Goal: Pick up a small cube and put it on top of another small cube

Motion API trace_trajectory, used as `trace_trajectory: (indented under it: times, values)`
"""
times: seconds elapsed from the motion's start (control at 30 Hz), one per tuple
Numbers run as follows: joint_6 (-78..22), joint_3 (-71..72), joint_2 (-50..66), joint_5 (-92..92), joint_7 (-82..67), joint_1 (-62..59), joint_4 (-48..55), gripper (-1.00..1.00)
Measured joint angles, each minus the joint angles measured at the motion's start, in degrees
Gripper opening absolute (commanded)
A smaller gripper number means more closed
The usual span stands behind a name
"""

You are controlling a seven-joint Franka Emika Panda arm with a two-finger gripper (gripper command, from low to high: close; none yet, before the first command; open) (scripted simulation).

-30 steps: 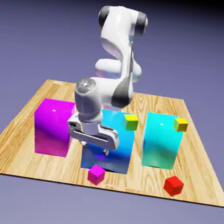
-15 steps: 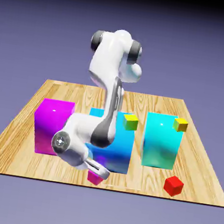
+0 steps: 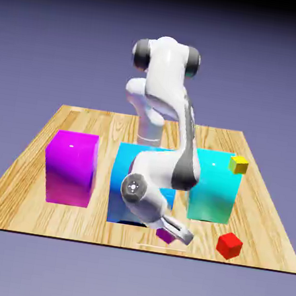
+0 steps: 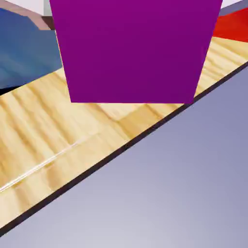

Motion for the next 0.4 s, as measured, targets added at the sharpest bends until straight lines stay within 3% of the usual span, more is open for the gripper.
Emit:
trace_trajectory:
  times: [0.17,0.27,0.3,0.4]
  values:
    - [5.5,5.6,-2.9,5.6,11.5,5.2,-2.5,-1.0]
    - [10.5,6.6,0.3,7.3,9.9,6.6,-4.0,-1.0]
    - [12.7,7.0,1.7,8.0,9.2,7.2,-4.6,1.0]
    - [10.2,6.5,0.1,7.0,10.1,6.5,-3.9,1.0]
